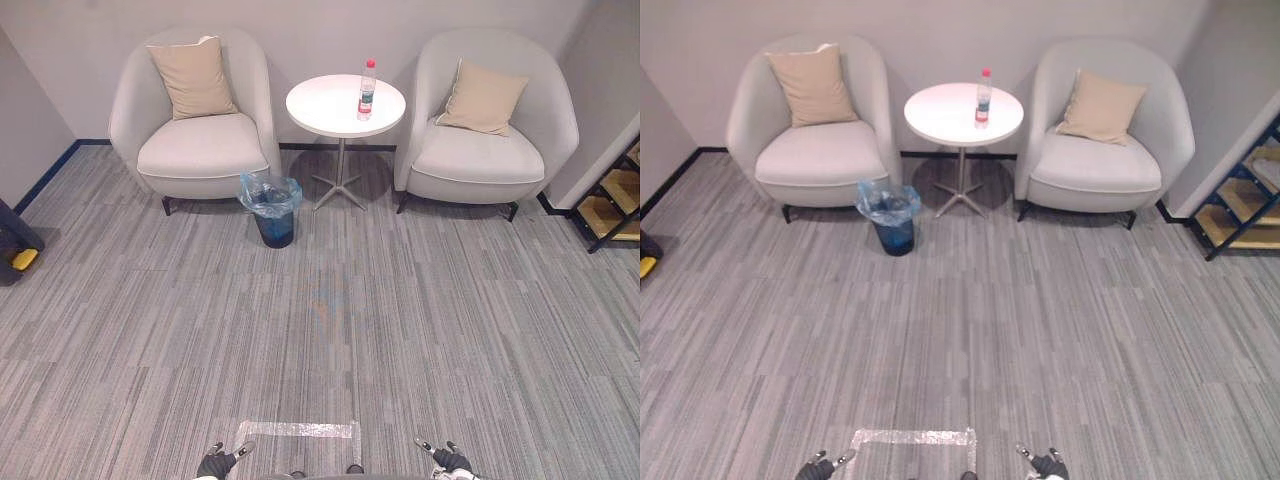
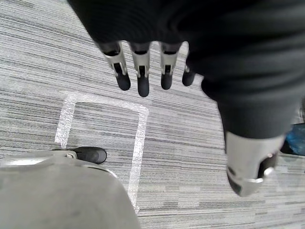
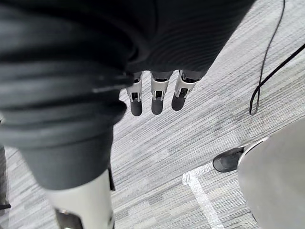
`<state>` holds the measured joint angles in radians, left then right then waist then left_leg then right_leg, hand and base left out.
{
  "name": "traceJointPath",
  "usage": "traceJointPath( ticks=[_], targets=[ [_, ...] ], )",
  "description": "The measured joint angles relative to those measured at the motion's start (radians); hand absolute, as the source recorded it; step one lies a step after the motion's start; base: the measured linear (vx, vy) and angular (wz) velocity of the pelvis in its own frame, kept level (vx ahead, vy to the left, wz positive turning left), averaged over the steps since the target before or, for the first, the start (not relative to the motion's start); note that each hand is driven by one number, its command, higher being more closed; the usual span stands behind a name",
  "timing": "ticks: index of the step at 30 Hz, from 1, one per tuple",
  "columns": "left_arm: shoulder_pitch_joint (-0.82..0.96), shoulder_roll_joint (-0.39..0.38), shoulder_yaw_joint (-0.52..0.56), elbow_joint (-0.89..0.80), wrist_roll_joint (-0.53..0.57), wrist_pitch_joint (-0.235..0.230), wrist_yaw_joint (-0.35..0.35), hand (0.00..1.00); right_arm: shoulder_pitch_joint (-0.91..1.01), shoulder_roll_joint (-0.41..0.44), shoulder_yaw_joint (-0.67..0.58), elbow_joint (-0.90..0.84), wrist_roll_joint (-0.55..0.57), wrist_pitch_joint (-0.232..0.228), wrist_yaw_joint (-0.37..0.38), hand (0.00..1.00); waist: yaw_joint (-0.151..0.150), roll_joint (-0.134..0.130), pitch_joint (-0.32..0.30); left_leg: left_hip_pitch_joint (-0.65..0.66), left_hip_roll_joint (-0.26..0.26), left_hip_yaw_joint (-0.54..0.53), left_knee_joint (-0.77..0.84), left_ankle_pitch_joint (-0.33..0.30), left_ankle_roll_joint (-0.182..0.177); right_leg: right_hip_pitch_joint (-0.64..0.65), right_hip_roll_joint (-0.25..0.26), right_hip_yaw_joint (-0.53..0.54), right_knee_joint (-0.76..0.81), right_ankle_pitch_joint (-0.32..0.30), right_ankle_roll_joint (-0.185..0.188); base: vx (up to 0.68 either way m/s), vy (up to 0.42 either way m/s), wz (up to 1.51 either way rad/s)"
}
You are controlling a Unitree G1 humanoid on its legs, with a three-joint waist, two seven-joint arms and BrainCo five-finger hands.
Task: Gather rubbish on tea table into small bin, then transfer packed bag to large trash can.
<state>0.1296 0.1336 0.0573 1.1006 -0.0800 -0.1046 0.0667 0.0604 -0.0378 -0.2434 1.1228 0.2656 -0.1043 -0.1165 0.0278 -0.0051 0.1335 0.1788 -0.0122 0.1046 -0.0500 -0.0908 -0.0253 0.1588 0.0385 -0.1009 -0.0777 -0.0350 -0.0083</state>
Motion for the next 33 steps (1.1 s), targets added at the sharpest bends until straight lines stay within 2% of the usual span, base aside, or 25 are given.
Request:
traceJointPath(
  ticks=[12, 33],
  targets=[
    [-0.001, 0.003, -0.017, 0.007, 0.01, -0.017, 0.014, 0.0, 0.001, -0.001, 0.043, -0.007, -0.029, -0.001, -0.002, 0.0, 0.006, -0.002, 0.0, 0.009, 0.001, 0.005, 0.0, 0.0, 0.0, 0.002, 0.0, 0.003, 0.0, 0.0, 0.0, -0.04, -0.015, -0.01],
    [-0.001, 0.012, -0.023, 0.021, 0.011, -0.015, 0.013, 0.0, 0.001, -0.002, 0.07, -0.01, -0.029, 0.0, 0.011, 0.0, 0.006, -0.01, 0.001, 0.013, 0.013, 0.047, -0.002, -0.005, 0.002, -0.003, 0.015, 0.041, -0.018, 0.01, -0.008, -0.03, -0.023, -0.05]
  ],
)
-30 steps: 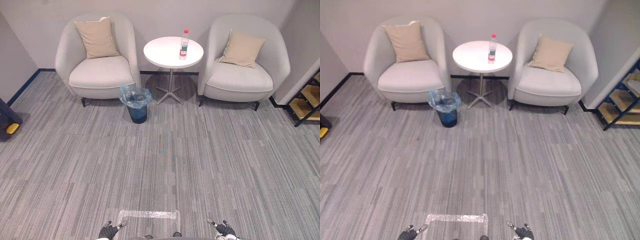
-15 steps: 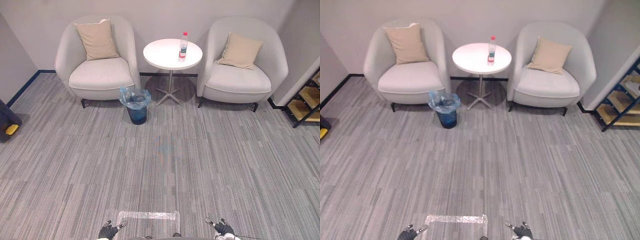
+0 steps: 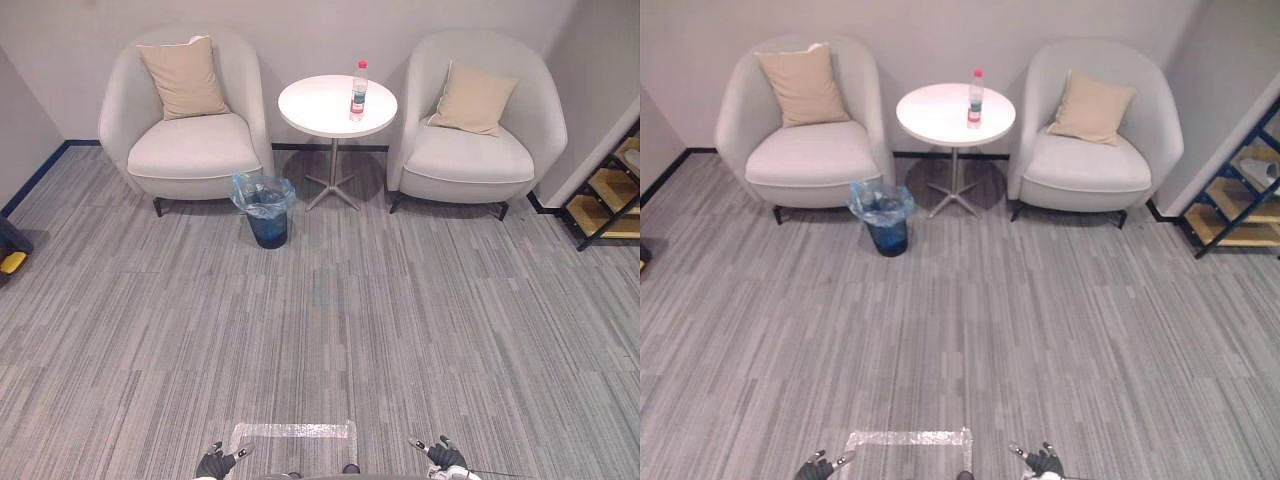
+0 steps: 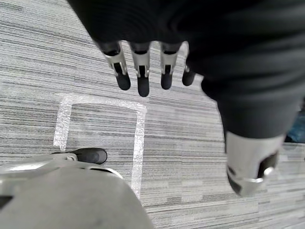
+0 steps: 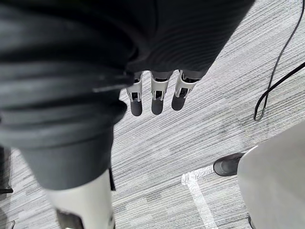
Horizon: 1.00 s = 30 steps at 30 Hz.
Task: Gather rubbish on tea table into small bin, then transfer packed bag to large trash can.
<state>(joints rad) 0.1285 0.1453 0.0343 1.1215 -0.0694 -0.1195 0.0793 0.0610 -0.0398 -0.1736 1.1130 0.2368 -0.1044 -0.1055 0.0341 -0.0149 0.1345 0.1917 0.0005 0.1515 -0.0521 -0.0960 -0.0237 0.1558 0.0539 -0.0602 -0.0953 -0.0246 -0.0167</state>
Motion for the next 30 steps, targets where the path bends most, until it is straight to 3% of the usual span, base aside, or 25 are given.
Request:
traceJointPath(
  ticks=[6, 8, 11, 12, 14, 16, 18, 21, 23, 24, 25, 27, 28, 29, 30],
  targets=[
    [-0.011, 0.005, 0.0, 0.004, 0.005, 0.003, 0.0, 0.0, 0.001, 0.0, 0.0, -0.002, 0.001, 0.0, 0.002, 0.0, -0.001, -0.006, -0.002, -0.021, 0.012, 0.019, 0.003, -0.003, -0.005, -0.026, 0.011, 0.017, 0.0, 0.005, -0.008, -0.03, -0.045, -0.09],
    [-0.021, 0.009, -0.003, 0.011, 0.008, 0.008, 0.0, 0.0, 0.001, 0.0, 0.0, -0.003, 0.003, -0.001, 0.001, 0.0, -0.001, -0.01, 0.0, -0.046, 0.022, 0.029, 0.058, -0.034, -0.015, -0.029, 0.015, 0.024, 0.004, 0.004, -0.008, 0.01, -0.051, -0.13],
    [-0.034, 0.011, -0.003, 0.009, 0.009, 0.014, 0.0, 0.0, 0.007, 0.001, 0.001, -0.013, 0.02, -0.005, -0.001, 0.0, -0.002, -0.009, 0.007, -0.137, 0.065, 0.046, 0.289, -0.138, -0.057, -0.017, 0.03, 0.029, 0.002, -0.026, -0.033, 0.04, -0.075, -0.13],
    [-0.039, 0.017, 0.001, 0.001, 0.008, 0.018, 0.0, 0.0, 0.015, 0.005, 0.001, -0.033, 0.031, -0.004, -0.002, 0.0, -0.001, -0.016, 0.02, -0.199, 0.084, 0.058, 0.446, -0.153, -0.067, -0.005, 0.029, 0.033, 0.004, -0.038, -0.05, 0.02, -0.065, -0.07],
    [-0.03, 0.003, 0.033, -0.04, 0.008, 0.018, 0.002, 0.0, 0.035, 0.014, 0.001, -0.069, 0.042, -0.005, -0.005, 0.0, 0.005, -0.013, 0.032, -0.316, 0.133, 0.065, 0.727, -0.137, -0.055, 0.01, 0.037, 0.058, 0.038, -0.063, -0.07, 0.07, -0.067, -0.25],
    [-0.022, -0.01, 0.056, -0.053, 0.007, 0.018, 0.005, 0.0, 0.037, 0.009, 0.0, -0.086, 0.049, -0.006, -0.011, 0.0, 0.014, 0.0, 0.036, -0.4, 0.175, 0.073, 0.899, -0.179, -0.038, 0.037, 0.034, 0.097, 0.07, -0.091, -0.094, 0.23, -0.01, -0.48],
    [-0.02, -0.01, 0.055, -0.059, 0.006, 0.017, 0.005, 0.0, 0.036, 0.009, 0.0, -0.085, 0.049, -0.006, -0.014, 0.0, 0.016, 0.002, 0.038, -0.46, 0.179, 0.073, 0.895, -0.191, -0.042, 0.052, 0.014, 0.126, 0.085, -0.113, -0.104, 0.26, 0.06, -0.44],
    [-0.02, -0.011, 0.053, -0.064, -0.006, 0.017, 0.008, 0.0, 0.028, 0.008, -0.001, -0.074, 0.05, -0.004, -0.016, 0.0, 0.02, -0.001, 0.041, -0.51, 0.123, 0.073, 0.653, -0.164, -0.049, 0.055, -0.039, 0.157, 0.096, -0.16, -0.083, 0.31, 0.131, -0.43],
    [-0.016, -0.013, 0.033, -0.063, -0.015, 0.016, 0.014, 0.0, 0.029, 0.003, 0.0, -0.073, 0.045, -0.005, -0.017, 0.0, 0.027, 0.004, 0.043, -0.498, 0.059, 0.044, 0.354, -0.046, -0.075, 0.052, -0.075, 0.202, 0.11, -0.197, -0.053, 0.42, 0.188, -0.65],
    [-0.016, -0.016, 0.023, -0.057, -0.024, 0.016, 0.018, 0.0, 0.03, -0.005, 0.001, -0.068, 0.039, -0.005, -0.018, 0.0, 0.031, 0.015, 0.044, -0.487, 0.053, 0.025, 0.292, 0.046, -0.057, 0.055, -0.075, 0.232, 0.118, -0.224, -0.031, 0.39, 0.215, -0.73],
    [-0.016, -0.012, 0.025, -0.046, -0.03, 0.016, 0.019, 0.0, 0.024, -0.006, 0.002, -0.06, 0.037, -0.005, -0.021, 0.0, 0.032, 0.014, 0.044, -0.487, 0.047, 0.026, 0.308, 0.077, -0.025, 0.053, -0.08, 0.247, 0.133, -0.239, -0.02, 0.51, 0.272, -0.69],
    [-0.034, 0.01, 0.027, -0.039, -0.033, 0.016, 0.025, 0.0, 0.022, 0.011, 0.011, -0.072, 0.013, -0.007, -0.022, 0.0, 0.03, -0.02, 0.051, -0.485, 0.037, 0.066, 0.366, 0.0, -0.001, 0.007, -0.099, 0.252, 0.265, -0.257, 0.008, 0.52, 0.234, -0.47],
    [-0.034, 0.012, 0.027, -0.039, -0.036, 0.016, 0.025, 0.0, 0.023, 0.013, 0.012, -0.071, -0.002, -0.007, -0.023, 0.0, 0.03, -0.027, 0.049, -0.472, 0.038, 0.086, 0.379, -0.018, 0.015, -0.018, -0.1, 0.253, 0.336, -0.259, 0.013, 0.52, 0.205, -0.48],
    [-0.034, 0.013, 0.027, -0.036, -0.048, 0.017, 0.026, 0.0, 0.023, 0.014, 0.012, -0.071, -0.006, -0.008, -0.022, 0.0, 0.033, -0.033, 0.051, -0.425, 0.034, 0.11, 0.381, -0.047, 0.032, -0.061, -0.1, 0.252, 0.471, -0.253, 0.044, 0.49, 0.19, -0.51],
    [-0.03, 0.015, 0.022, -0.04, -0.054, 0.017, 0.027, 0.0, 0.023, 0.012, 0.013, -0.072, -0.024, -0.009, -0.02, 0.0, 0.032, -0.035, 0.051, -0.376, 0.029, 0.124, 0.366, -0.076, 0.035, -0.111, -0.105, 0.235, 0.628, -0.228, 0.143, 0.47, 0.18, -0.47]
  ],
)
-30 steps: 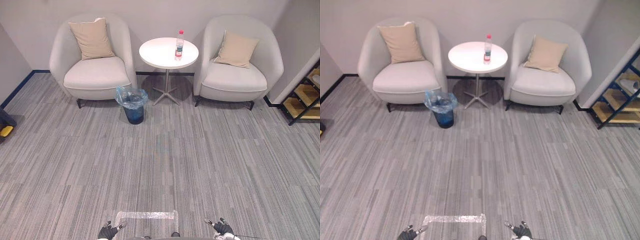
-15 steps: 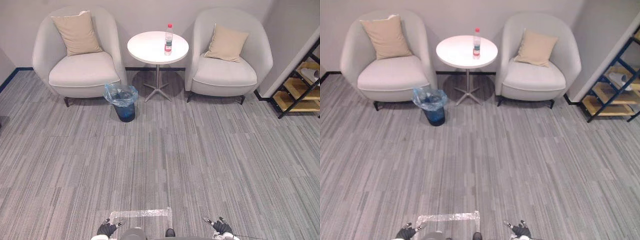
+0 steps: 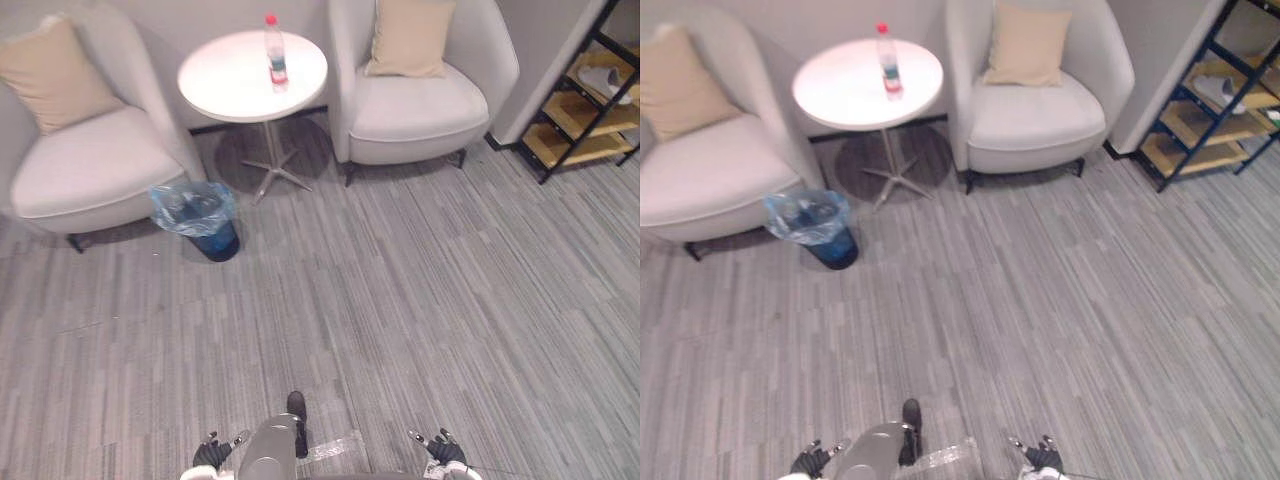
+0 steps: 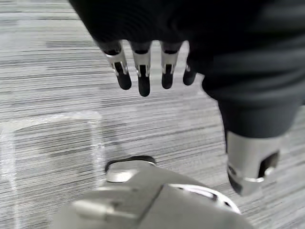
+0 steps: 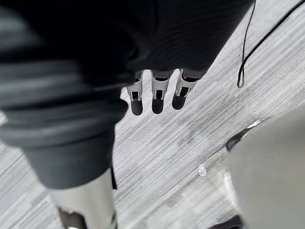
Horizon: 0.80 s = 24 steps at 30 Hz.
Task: Gather rubbish on tea table into small bin, then transfer packed bag to large trash can.
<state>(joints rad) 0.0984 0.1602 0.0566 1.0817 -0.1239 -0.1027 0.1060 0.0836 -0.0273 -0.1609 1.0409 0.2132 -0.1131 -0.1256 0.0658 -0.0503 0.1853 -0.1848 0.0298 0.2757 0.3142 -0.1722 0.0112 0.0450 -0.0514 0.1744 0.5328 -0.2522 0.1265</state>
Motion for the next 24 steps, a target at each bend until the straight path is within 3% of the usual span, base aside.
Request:
traceJointPath(
  ticks=[2, 4, 6, 9, 10, 12, 13, 14, 15, 16, 17, 18, 20, 22, 24],
  targets=[
    [0.0, 0.008, -0.019, -0.004, -0.008, 0.0, 0.001, 0.0, -0.003, -0.002, 0.005, -0.013, -0.019, -0.012, 0.003, 0.0, -0.008, 0.002, 0.003, 0.091, -0.008, 0.01, -0.026, -0.047, 0.004, -0.113, -0.018, -0.046, 0.303, 0.065, 0.142, 0.41, 0.139, -0.24],
    [-0.01, 0.006, -0.026, -0.007, -0.018, 0.0, 0.001, 0.0, -0.004, -0.01, 0.005, -0.031, -0.02, -0.015, 0.009, 0.0, -0.011, 0.007, 0.009, 0.205, -0.017, 0.002, -0.084, -0.061, 0.007, -0.195, -0.079, -0.194, 0.445, 0.008, 0.024, 0.48, 0.083, 0.0],
    [-0.02, -0.008, -0.026, -0.014, -0.028, -0.004, 0.001, 0.0, -0.011, -0.022, 0.007, -0.048, -0.037, -0.018, 0.013, 0.0, -0.025, 0.036, 0.019, 0.315, 0.014, -0.019, -0.152, -0.061, 0.007, -0.253, -0.104, -0.354, 0.377, -0.058, -0.079, 0.49, -0.022, 0.22],
    [-0.032, -0.012, -0.027, -0.012, -0.03, -0.012, -0.001, 0.0, -0.034, -0.023, 0.007, -0.048, -0.057, -0.02, 0.014, 0.0, -0.035, 0.042, 0.018, 0.36, 0.056, -0.058, -0.159, -0.061, 0.007, -0.349, -0.081, -0.381, 0.125, -0.048, -0.089, 0.46, -0.165, 0.42],
    [-0.032, -0.014, -0.028, -0.012, -0.029, -0.019, -0.001, 0.0, -0.039, -0.022, 0.009, -0.047, -0.059, -0.02, 0.013, 0.0, -0.044, 0.036, 0.016, 0.381, 0.058, -0.102, -0.161, -0.064, 0.001, -0.357, -0.064, -0.331, -0.114, 0.078, -0.081, 0.45, -0.25, 0.66],
    [-0.026, -0.007, -0.028, -0.011, -0.029, -0.021, 0.0, 0.0, -0.034, -0.018, 0.02, -0.043, -0.058, -0.019, 0.013, 0.0, -0.052, 0.016, 0.006, 0.405, 0.039, -0.144, -0.16, -0.087, -0.038, -0.354, -0.061, -0.281, -0.238, 0.258, -0.104, 0.43, -0.253, 0.52],
    [-0.035, -0.042, -0.024, 0.014, -0.028, -0.019, 0.003, 0.0, -0.058, -0.043, 0.026, -0.042, -0.063, -0.021, 0.018, 0.0, -0.053, 0.075, 0.008, 0.438, 0.093, -0.184, -0.149, -0.113, -0.079, -0.365, -0.029, -0.304, -0.146, 0.231, -0.118, 0.46, -0.268, 0.35],
    [-0.031, -0.067, -0.016, 0.015, -0.027, -0.02, 0.004, 0.0, -0.056, -0.053, 0.027, -0.04, -0.074, -0.02, 0.019, 0.0, -0.056, 0.096, -0.007, 0.416, 0.113, -0.207, -0.106, -0.105, -0.09, -0.35, -0.016, -0.319, -0.156, 0.181, -0.122, 0.46, -0.278, 0.29],
    [-0.032, -0.086, -0.005, 0.013, -0.025, -0.02, 0.004, 0.0, -0.057, -0.061, 0.02, -0.042, -0.083, -0.018, 0.02, 0.0, -0.057, 0.114, -0.003, 0.388, 0.136, -0.213, -0.046, -0.1, -0.098, -0.334, -0.004, -0.337, -0.167, 0.17, -0.131, 0.51, -0.329, 0.32],
    [-0.042, -0.103, 0.019, 0.009, -0.025, -0.02, 0.003, 0.0, -0.056, -0.065, 0.006, -0.04, -0.085, -0.014, 0.016, 0.0, -0.057, 0.14, 0.0, 0.313, 0.165, -0.238, 0.122, -0.067, -0.142, -0.286, 0.025, -0.353, -0.208, 0.155, -0.148, 0.44, -0.309, 0.28],
    [-0.048, -0.114, 0.042, 0.003, -0.026, -0.019, 0.001, 0.0, -0.053, -0.066, 0.008, -0.043, -0.084, -0.011, 0.011, 0.0, -0.058, 0.137, 0.011, 0.245, 0.187, -0.243, 0.273, -0.02, -0.154, -0.241, 0.038, -0.355, -0.252, 0.146, -0.152, 0.49, -0.294, 0.28],
    [-0.047, -0.131, 0.069, -0.013, -0.029, -0.02, -0.001, 0.0, -0.051, -0.066, 0.01, -0.044, -0.082, -0.002, 0.009, 0.0, -0.053, 0.135, 0.022, 0.161, 0.23, -0.22, 0.469, -0.019, -0.154, -0.165, 0.056, -0.363, -0.313, 0.136, -0.173, 0.32, -0.138, 0.17],
    [-0.049, -0.134, 0.075, -0.053, -0.026, -0.026, -0.003, 0.0, -0.034, -0.054, 0.01, -0.037, -0.074, 0.007, 0.003, 0.0, -0.03, 0.115, 0.032, 0.08, 0.262, -0.131, 0.6, -0.072, -0.144, -0.041, 0.067, -0.376, -0.391, 0.136, -0.179, 0.36, -0.138, 0.02],
    [-0.049, -0.127, 0.069, -0.067, -0.025, -0.032, -0.004, 0.0, -0.025, -0.047, 0.009, -0.035, -0.061, 0.007, -0.004, 0.0, -0.023, 0.102, 0.03, 0.005, 0.246, -0.049, 0.54, -0.096, -0.113, 0.028, 0.065, -0.382, -0.459, 0.133, -0.174, 0.37, -0.118, 0.0],
    [-0.065, -0.122, 0.061, -0.074, -0.026, -0.042, -0.006, 0.0, -0.04, -0.046, 0.008, -0.016, -0.053, 0.008, -0.012, 0.0, -0.009, 0.091, 0.035, -0.068, 0.171, 0.001, 0.271, -0.088, -0.107, 0.065, 0.042, -0.38, -0.492, 0.124, -0.155, 0.42, 0.003, -0.01]
  ],
)
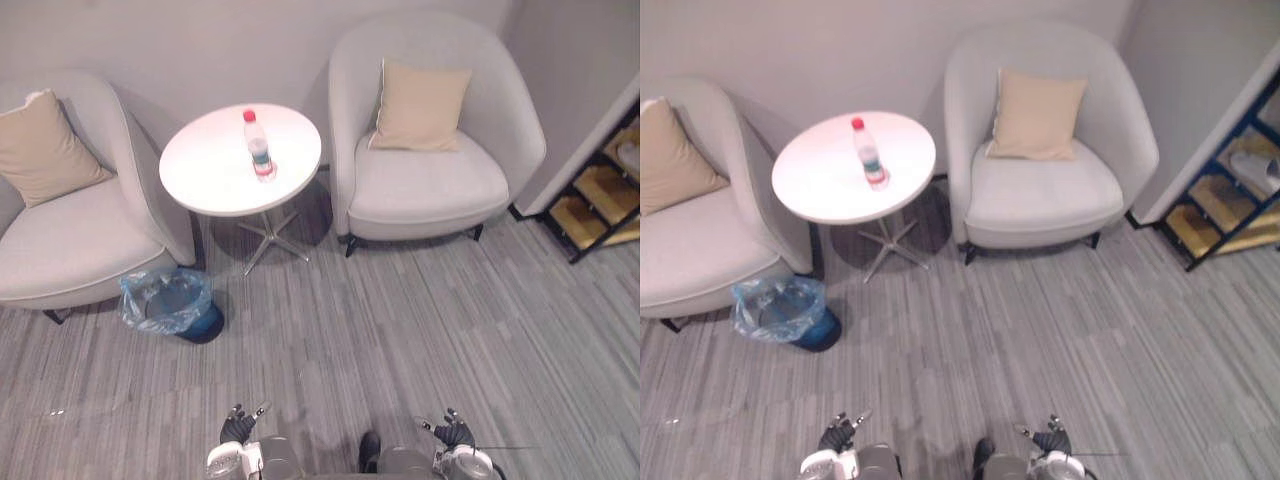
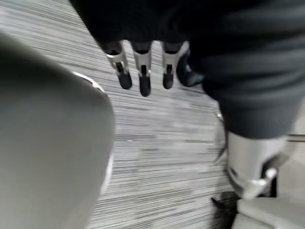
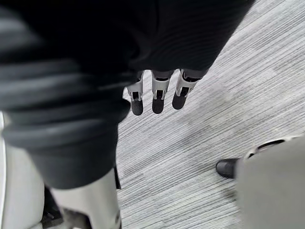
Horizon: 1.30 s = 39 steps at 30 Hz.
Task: Gather rubbish on tea table into small bin, then transfer packed bag to large trash can.
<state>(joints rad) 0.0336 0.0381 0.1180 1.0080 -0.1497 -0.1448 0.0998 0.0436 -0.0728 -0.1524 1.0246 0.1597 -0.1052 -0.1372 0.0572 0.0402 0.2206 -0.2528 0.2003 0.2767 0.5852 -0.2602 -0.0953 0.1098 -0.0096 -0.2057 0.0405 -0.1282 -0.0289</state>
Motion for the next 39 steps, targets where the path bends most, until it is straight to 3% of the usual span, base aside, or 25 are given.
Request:
traceJointPath(
  ticks=[1, 3, 4, 5, 6, 8, 10, 11, 12, 13, 15, 16, 19, 21, 22, 23, 27, 28, 29, 30, 32, 34, 36, 37, 39],
  targets=[
    [-0.005, 0.003, 0.0, 0.001, 0.0, 0.0, 0.0, 0.0, -0.006, 0.002, 0.0, 0.013, 0.0, 0.0, -0.001, 0.0, 0.003, -0.006, 0.004, -0.012, -0.03, 0.004, -0.086, 0.019, 0.005, 0.008, -0.013, 0.0, -0.004, -0.006, 0.008, 0.43, 0.08, 0.02],
    [-0.009, 0.008, -0.019, 0.006, 0.0, 0.002, 0.002, 0.0, -0.001, 0.002, 0.0, 0.02, -0.002, 0.001, -0.002, 0.0, 0.008, -0.01, 0.008, 0.001, -0.121, 0.018, -0.413, 0.219, 0.016, 0.056, -0.042, -0.002, -0.024, -0.034, 0.053, 0.48, 0.13, 0.0],
    [-0.01, 0.007, -0.019, 0.006, -0.001, 0.002, 0.002, 0.0, 0.0, 0.002, 0.001, 0.023, -0.002, 0.002, -0.002, 0.0, 0.015, -0.01, 0.008, 0.011, -0.126, 0.017, -0.44, 0.31, 0.047, 0.077, -0.043, 0.002, -0.031, -0.044, 0.068, 0.48, 0.151, -0.06],
    [-0.02, 0.02, -0.021, 0.009, 0.012, 0.004, 0.0, 0.0, -0.009, 0.019, 0.002, 0.024, -0.003, 0.003, -0.003, 0.0, 0.017, -0.037, 0.009, 0.04, -0.16, 0.022, -0.453, 0.324, 0.12, 0.101, -0.068, 0.008, -0.033, -0.051, 0.082, 0.46, 0.154, 0.03],
    [-0.02, 0.035, -0.021, 0.016, 0.014, 0.004, -0.006, 0.0, -0.008, 0.037, 0.005, 0.022, -0.004, 0.001, -0.002, 0.0, 0.012, -0.067, 0.001, 0.046, -0.18, 0.024, -0.459, 0.304, 0.138, 0.102, -0.091, 0.008, -0.027, -0.047, 0.09, 0.44, 0.144, 0.14],
    [-0.024, 0.054, -0.017, 0.016, 0.011, 0.004, -0.016, 0.0, -0.008, 0.053, 0.009, 0.025, -0.005, 0.001, 0.001, 0.0, 0.015, -0.096, -0.005, 0.046, -0.196, 0.024, -0.418, 0.248, 0.153, 0.101, -0.113, 0.023, 0.015, -0.04, 0.104, 0.41, 0.15, 0.14],
    [-0.023, 0.054, -0.018, 0.027, 0.011, 0.007, -0.016, 0.0, -0.006, 0.051, 0.007, 0.025, -0.007, 0.002, 0.007, 0.0, 0.018, -0.094, -0.005, 0.109, -0.194, 0.027, -0.395, 0.178, 0.157, 0.018, -0.131, 0.068, 0.305, -0.054, 0.142, 0.42, 0.188, -0.08],
    [-0.021, 0.056, -0.022, 0.04, 0.011, 0.014, -0.016, 0.0, -0.002, 0.045, 0.0, 0.022, -0.009, 0.001, 0.01, 0.0, 0.017, -0.085, 0.0, 0.174, -0.203, 0.019, -0.415, 0.15, 0.154, -0.058, -0.152, 0.093, 0.529, -0.033, 0.208, 0.3, 0.15, -0.09],
    [-0.022, 0.056, -0.029, 0.047, 0.011, 0.019, -0.015, 0.0, 0.0, 0.044, -0.005, 0.023, -0.011, 0.001, 0.009, 0.0, 0.011, -0.085, 0.0, 0.202, -0.211, 0.01, -0.428, 0.139, 0.151, -0.089, -0.157, 0.107, 0.622, -0.042, 0.224, 0.29, 0.127, 0.14],
    [-0.02, 0.066, -0.053, 0.06, 0.011, 0.027, -0.017, 0.0, 0.008, 0.044, -0.011, 0.015, -0.016, 0.002, 0.012, 0.0, 0.0, -0.088, -0.002, 0.269, -0.23, -0.012, -0.454, 0.118, 0.148, -0.152, -0.175, 0.108, 0.801, -0.075, 0.221, 0.45, 0.143, 0.38],
    [-0.02, 0.066, -0.06, 0.078, 0.011, 0.028, -0.018, 0.0, 0.006, 0.04, -0.017, 0.007, -0.016, 0.0, 0.017, 0.0, -0.016, -0.087, -0.003, 0.332, -0.244, -0.032, -0.485, 0.103, 0.147, -0.225, -0.191, 0.07, 0.881, -0.123, 0.187, 0.49, 0.091, 0.58],
    [-0.022, 0.064, -0.056, 0.083, 0.011, 0.028, -0.017, 0.0, -0.005, 0.038, -0.026, 0.008, -0.016, 0.0, 0.02, 0.0, -0.02, -0.08, -0.004, 0.369, -0.247, -0.069, -0.502, 0.096, 0.15, -0.285, -0.181, 0.038, 0.821, -0.163, 0.149, 0.38, 0.002, 0.64],
    [-0.022, 0.054, -0.05, 0.083, 0.012, 0.035, -0.016, 0.0, -0.01, 0.031, -0.041, -0.007, -0.013, 0.0, 0.023, 0.0, -0.034, -0.062, 0.005, 0.405, -0.225, -0.128, -0.508, 0.091, 0.147, -0.326, -0.12, 0.055, 0.634, -0.177, 0.112, 0.34, -0.077, 0.7],
    [-0.008, 0.039, -0.032, 0.083, 0.015, 0.039, -0.016, 0.0, -0.01, 0.034, -0.042, -0.024, -0.004, 0.001, 0.027, 0.0, -0.052, -0.046, 0.001, 0.436, -0.199, -0.186, -0.51, 0.072, 0.116, -0.335, -0.047, 0.141, 0.33, -0.056, 0.095, 0.45, -0.196, 0.98],
    [-0.007, 0.041, -0.026, 0.082, 0.018, 0.04, -0.017, 0.0, -0.009, 0.035, -0.041, -0.022, -0.005, 0.002, 0.028, 0.0, -0.052, -0.053, -0.003, 0.44, -0.203, -0.196, -0.51, 0.063, 0.104, -0.333, -0.045, 0.161, 0.274, -0.001, 0.086, 0.4, -0.227, 0.91],
    [-0.006, 0.033, -0.002, 0.088, 0.03, 0.044, -0.015, 0.0, -0.004, 0.044, -0.053, -0.018, -0.002, 0.006, 0.033, 0.0, -0.052, -0.06, -0.016, 0.47, -0.198, -0.234, -0.506, 0.028, 0.077, -0.334, -0.046, 0.168, 0.266, 0.109, 0.05, 0.33, -0.201, 0.59],
    [0.008, -0.021, 0.038, 0.081, 0.05, 0.045, -0.021, 0.0, -0.005, 0.012, -0.081, -0.008, -0.003, 0.017, 0.03, 0.0, -0.054, 0.015, -0.044, 0.411, -0.113, -0.225, -0.371, 0.007, 0.034, -0.266, -0.008, 0.072, 0.214, 0.047, 0.012, 0.4, -0.234, 0.65],
    [0.006, -0.024, 0.042, 0.078, 0.051, 0.044, -0.027, 0.0, -0.004, 0.012, -0.08, -0.008, 0.001, 0.017, 0.029, 0.0, -0.053, 0.016, -0.043, 0.385, -0.099, -0.216, -0.306, 0.003, 0.025, -0.244, -0.004, 0.06, 0.197, 0.043, 0.006, 0.31, -0.206, 0.66],
    [0.007, -0.024, 0.05, 0.059, 0.05, 0.043, -0.034, 0.0, 0.002, 0.016, -0.078, -0.007, 0.009, 0.015, 0.027, 0.0, -0.047, 0.004, -0.036, 0.313, -0.073, -0.185, -0.147, -0.004, -0.017, -0.195, -0.003, 0.043, 0.164, 0.037, -0.004, 0.28, -0.168, 0.49],
    [0.011, -0.02, 0.052, 0.04, 0.051, 0.042, -0.037, 0.0, 0.005, 0.021, -0.078, -0.008, 0.018, 0.014, 0.024, 0.0, -0.037, -0.002, -0.03, 0.266, -0.043, -0.135, -0.026, -0.019, -0.023, -0.15, -0.001, 0.027, 0.139, 0.03, -0.015, 0.26, -0.146, 0.38],
    [0.009, -0.017, 0.047, 0.024, 0.052, 0.042, -0.039, 0.0, 0.005, 0.024, -0.075, -0.008, 0.039, 0.009, 0.02, 0.0, -0.025, -0.006, -0.03, 0.207, -0.003, -0.076, 0.046, -0.029, -0.006, -0.102, -0.003, 0.001, 0.103, 0.024, -0.017, 0.23, -0.067, 0.22],
    [0.005, -0.011, 0.037, 0.024, 0.052, 0.042, -0.04, 0.0, 0.002, 0.028, -0.073, -0.008, 0.041, 0.008, 0.019, 0.0, -0.018, -0.01, -0.029, 0.155, 0.002, -0.06, -0.013, -0.033, -0.002, -0.076, -0.014, -0.001, 0.079, 0.025, -0.015, 0.18, 0.028, 0.1],
    [-0.009, -0.001, 0.009, 0.036, 0.052, 0.042, -0.039, 0.0, -0.002, 0.03, -0.069, -0.004, 0.04, 0.005, 0.018, 0.0, -0.013, -0.015, -0.031, 0.151, -0.031, -0.077, -0.264, 0.037, -0.005, -0.066, -0.042, 0.004, 0.075, 0.022, 0.009, 0.19, 0.138, -0.05],
    [-0.016, 0.0, -0.015, 0.051, 0.052, 0.043, -0.038, 0.0, -0.002, 0.022, -0.065, 0.0, 0.039, 0.004, 0.017, 0.0, -0.015, -0.003, -0.033, 0.162, -0.045, -0.102, -0.383, 0.18, -0.018, -0.053, -0.037, 0.006, 0.066, 0.019, 0.031, 0.17, 0.158, -0.09],
    [-0.022, 0.023, -0.042, 0.066, 0.053, 0.042, -0.041, 0.0, -0.014, 0.016, -0.049, 0.017, 0.037, 0.007, 0.017, 0.0, -0.015, -0.019, -0.038, 0.193, -0.072, -0.108, -0.419, 0.22, -0.016, -0.03, -0.049, 0.024, 0.045, 0.026, 0.06, 0.17, 0.153, -0.04]
  ],
)
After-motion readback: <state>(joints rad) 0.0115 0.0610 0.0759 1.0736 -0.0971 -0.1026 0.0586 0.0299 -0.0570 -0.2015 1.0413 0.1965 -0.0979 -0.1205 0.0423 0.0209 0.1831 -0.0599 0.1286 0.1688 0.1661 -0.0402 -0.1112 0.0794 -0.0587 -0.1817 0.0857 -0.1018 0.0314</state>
